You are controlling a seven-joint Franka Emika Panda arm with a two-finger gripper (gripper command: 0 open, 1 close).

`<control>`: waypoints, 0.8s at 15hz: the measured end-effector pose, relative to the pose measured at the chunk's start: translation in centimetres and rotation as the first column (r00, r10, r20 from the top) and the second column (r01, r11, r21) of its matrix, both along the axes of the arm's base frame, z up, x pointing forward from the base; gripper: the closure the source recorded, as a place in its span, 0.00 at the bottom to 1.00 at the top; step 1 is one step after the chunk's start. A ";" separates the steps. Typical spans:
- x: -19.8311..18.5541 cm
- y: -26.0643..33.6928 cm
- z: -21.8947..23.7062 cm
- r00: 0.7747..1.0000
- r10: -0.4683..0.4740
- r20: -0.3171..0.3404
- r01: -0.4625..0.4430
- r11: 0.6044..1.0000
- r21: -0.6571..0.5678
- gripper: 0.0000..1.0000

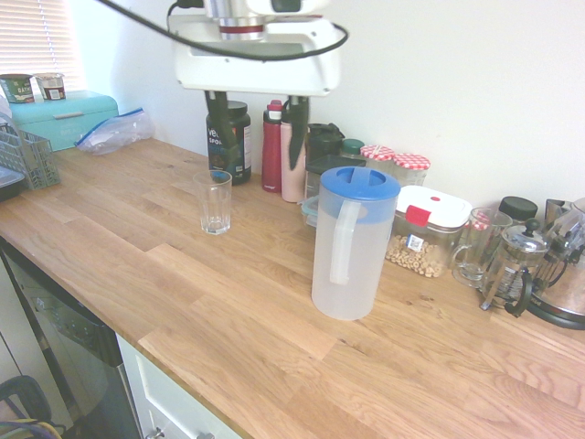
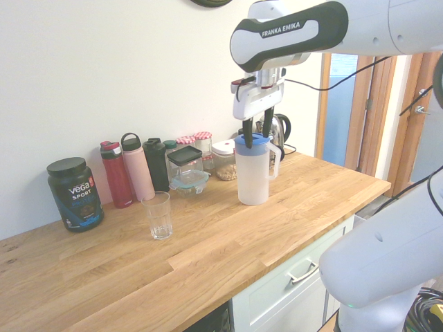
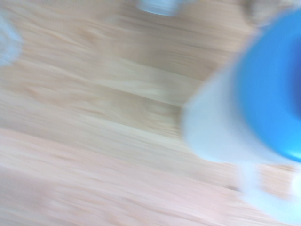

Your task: Pour me some water

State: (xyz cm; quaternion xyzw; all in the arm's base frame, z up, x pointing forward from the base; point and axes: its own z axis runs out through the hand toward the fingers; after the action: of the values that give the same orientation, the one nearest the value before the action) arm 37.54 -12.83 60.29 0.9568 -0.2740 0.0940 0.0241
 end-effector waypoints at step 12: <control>8.1 -7.6 -8.9 0.994 0.061 -0.090 -0.059 0.998 0.031 1.00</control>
State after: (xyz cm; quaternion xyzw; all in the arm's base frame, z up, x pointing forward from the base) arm 45.61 -20.39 51.40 0.9681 -0.2451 0.0472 0.0199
